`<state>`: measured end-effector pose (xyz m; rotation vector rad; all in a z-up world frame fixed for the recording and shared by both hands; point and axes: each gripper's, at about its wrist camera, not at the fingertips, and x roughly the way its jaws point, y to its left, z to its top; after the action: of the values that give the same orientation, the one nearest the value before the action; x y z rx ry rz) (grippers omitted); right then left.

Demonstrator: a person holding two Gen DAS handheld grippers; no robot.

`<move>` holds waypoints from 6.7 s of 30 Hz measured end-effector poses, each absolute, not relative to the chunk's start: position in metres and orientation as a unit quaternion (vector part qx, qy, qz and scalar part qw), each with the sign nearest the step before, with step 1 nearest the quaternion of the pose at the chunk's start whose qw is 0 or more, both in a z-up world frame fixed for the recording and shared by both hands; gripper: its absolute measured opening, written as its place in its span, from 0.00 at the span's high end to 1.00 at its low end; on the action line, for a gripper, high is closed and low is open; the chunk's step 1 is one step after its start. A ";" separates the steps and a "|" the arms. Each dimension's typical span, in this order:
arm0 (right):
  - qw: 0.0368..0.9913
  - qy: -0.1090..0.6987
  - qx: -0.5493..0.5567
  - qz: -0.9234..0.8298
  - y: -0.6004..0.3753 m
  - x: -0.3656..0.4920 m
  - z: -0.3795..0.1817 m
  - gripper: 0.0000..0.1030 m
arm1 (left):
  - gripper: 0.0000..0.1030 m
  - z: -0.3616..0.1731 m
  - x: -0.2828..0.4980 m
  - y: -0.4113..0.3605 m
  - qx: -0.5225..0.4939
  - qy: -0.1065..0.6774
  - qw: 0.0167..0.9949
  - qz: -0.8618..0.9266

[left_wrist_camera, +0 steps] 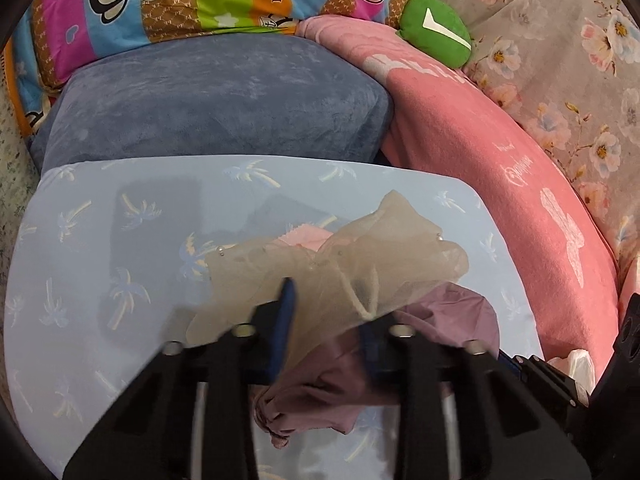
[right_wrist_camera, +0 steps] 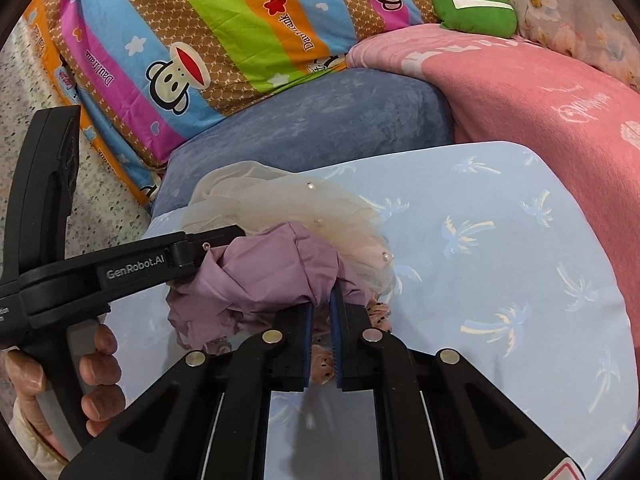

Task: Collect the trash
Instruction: 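Grasp the sheer beige mesh with the left tool while the right tool grasps the lilac cloth, then carry the mesh and lilac cloth over the white bin, then open both tools to drop the mesh and lilac cloth into the bin, then move both open tools back over the pink tag and brown scrunchie, then grasp the pink tag with the left tool while the right tool grasps the brown scrunchie, then carry the pink tag and brown scrunchie over the white bin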

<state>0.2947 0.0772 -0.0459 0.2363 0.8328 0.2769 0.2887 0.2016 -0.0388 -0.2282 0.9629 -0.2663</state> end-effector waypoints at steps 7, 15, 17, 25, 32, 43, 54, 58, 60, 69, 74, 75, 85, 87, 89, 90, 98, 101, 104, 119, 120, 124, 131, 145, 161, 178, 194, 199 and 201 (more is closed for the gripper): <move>0.907 0.375 0.134 0.138 0.067 0.258 -0.016 0.96 | 0.98 -0.003 0.262 0.189 -0.093 0.422 0.890 -0.144; 0.920 0.338 0.173 0.095 0.018 0.203 0.030 0.96 | 0.98 0.047 0.225 0.165 -0.080 0.382 0.904 -0.175; 0.924 0.328 0.178 0.078 0.002 0.188 0.041 0.96 | 0.98 0.056 0.215 0.155 -0.074 0.375 0.906 -0.183; 0.939 0.284 0.193 0.011 -0.064 0.118 0.076 0.96 | 0.98 0.081 0.168 0.099 -0.053 0.354 0.904 -0.235; 0.939 0.267 0.209 -0.060 -0.125 0.055 0.079 0.96 | 0.98 0.087 0.126 0.023 -0.017 0.351 0.884 -0.308; 0.924 0.247 0.250 -0.147 -0.214 -0.017 0.058 0.96 | 0.98 0.063 0.072 -0.104 0.052 0.375 0.839 -0.390; 0.910 0.224 0.284 -0.201 -0.285 -0.058 0.049 0.96 | 0.98 0.057 0.042 -0.177 0.089 0.379 0.812 -0.434; 0.905 0.222 0.293 -0.214 -0.300 -0.066 0.044 0.96 | 0.98 0.051 0.038 -0.191 0.094 0.386 0.805 -0.441; 0.904 0.222 0.294 -0.218 -0.303 -0.068 0.043 0.96 | 0.98 0.048 0.037 -0.197 0.095 0.389 0.803 -0.443; 0.901 0.233 0.294 -0.216 -0.302 -0.057 0.034 0.96 | 0.98 0.033 0.053 -0.198 0.083 0.418 0.792 -0.436; 0.900 0.241 0.295 -0.213 -0.299 -0.048 0.029 0.96 | 0.98 0.026 0.063 -0.189 0.078 0.430 0.791 -0.428; 0.899 0.243 0.295 -0.213 -0.299 -0.046 0.028 0.96 | 0.98 0.025 0.065 -0.187 0.076 0.430 0.792 -0.426; 0.897 0.251 0.296 -0.211 -0.300 -0.039 0.024 0.96 | 0.48 0.020 0.080 -0.163 0.058 0.438 0.808 -0.390; 0.896 0.252 0.298 -0.210 -0.301 -0.037 0.022 0.96 | 0.47 0.022 0.079 -0.157 0.060 0.426 0.816 -0.386; 0.895 0.255 0.299 -0.209 -0.302 -0.035 0.021 0.96 | 0.47 0.022 0.081 -0.153 0.061 0.423 0.820 -0.381; 0.895 0.257 0.299 -0.208 -0.302 -0.034 0.020 0.96 | 0.47 0.022 0.083 -0.150 0.059 0.423 0.821 -0.378; 0.886 0.277 0.305 -0.214 -0.303 -0.022 0.008 0.82 | 0.43 0.020 0.090 -0.135 0.055 0.418 0.832 -0.360; 0.881 0.300 0.294 -0.216 -0.299 -0.019 -0.003 0.66 | 0.42 0.021 0.090 -0.128 0.056 0.411 0.837 -0.356; 0.875 0.324 0.292 -0.212 -0.293 -0.018 -0.017 0.65 | 0.40 0.020 0.092 -0.120 0.050 0.410 0.841 -0.349; 0.898 0.337 0.251 -0.134 -0.221 0.022 0.004 0.65 | 0.40 0.019 0.107 -0.063 0.012 0.408 0.861 -0.302; 0.899 0.338 0.246 -0.126 -0.213 0.028 0.006 0.65 | 0.40 0.019 0.109 -0.057 0.009 0.408 0.864 -0.296; 0.905 0.345 0.232 -0.095 -0.182 0.050 0.011 0.65 | 0.40 0.018 0.118 -0.027 -0.003 0.407 0.873 -0.267; 0.909 0.359 0.207 -0.048 -0.129 0.083 0.013 0.65 | 0.40 0.016 0.131 0.027 -0.019 0.403 0.891 -0.207; 0.904 0.396 0.163 0.018 -0.032 0.146 -0.003 0.65 | 0.40 0.004 0.159 0.119 -0.046 0.402 0.906 -0.121; 0.882 0.445 0.139 0.064 0.047 0.237 -0.060 0.65 | 0.24 -0.033 0.236 0.181 -0.030 0.417 0.906 -0.058; 0.866 0.476 0.137 0.070 0.068 0.311 -0.113 0.64 | 0.32 -0.085 0.314 0.167 -0.021 0.452 0.888 -0.076; 0.874 0.460 0.153 0.037 0.034 0.269 -0.098 0.89 | 0.97 -0.069 0.282 0.136 -0.008 0.444 0.887 -0.124; 0.886 0.433 0.168 0.012 0.002 0.239 -0.067 0.89 | 0.97 -0.042 0.254 0.111 -0.004 0.424 0.892 -0.156; 0.890 0.422 0.174 0.003 -0.011 0.226 -0.056 0.89 | 0.97 -0.032 0.244 0.100 0.000 0.416 0.894 -0.168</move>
<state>0.2260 -0.0110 -0.0555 0.3621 0.8764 0.0054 0.2437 0.1004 -0.0320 -0.0005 0.8620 -0.3475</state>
